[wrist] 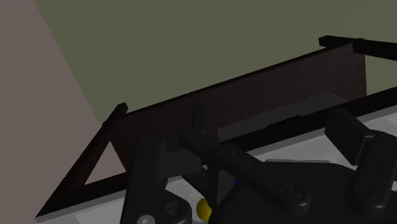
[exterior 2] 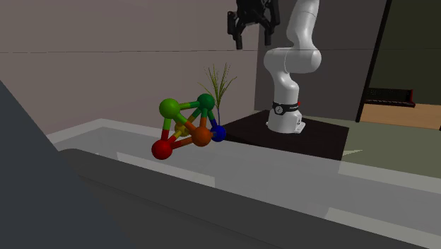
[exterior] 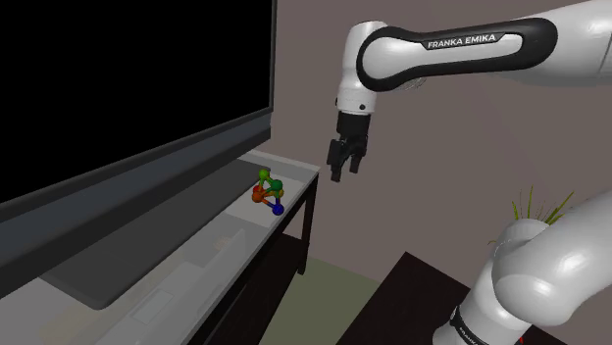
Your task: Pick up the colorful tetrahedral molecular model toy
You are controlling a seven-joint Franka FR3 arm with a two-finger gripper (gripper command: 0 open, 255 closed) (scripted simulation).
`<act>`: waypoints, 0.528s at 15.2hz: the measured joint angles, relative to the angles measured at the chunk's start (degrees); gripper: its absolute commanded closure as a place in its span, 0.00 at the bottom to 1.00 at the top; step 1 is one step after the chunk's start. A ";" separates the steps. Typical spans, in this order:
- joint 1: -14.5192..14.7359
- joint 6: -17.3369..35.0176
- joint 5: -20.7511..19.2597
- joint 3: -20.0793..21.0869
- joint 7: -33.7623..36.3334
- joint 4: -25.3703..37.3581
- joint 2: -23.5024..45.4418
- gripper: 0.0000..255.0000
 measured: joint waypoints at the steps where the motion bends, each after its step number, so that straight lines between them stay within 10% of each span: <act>1: -0.14 0.22 -0.11 0.04 0.20 1.83 2.51 0.00; 8: -0.22 0.78 -0.75 1.04 3.13 16.45 20.65 0.00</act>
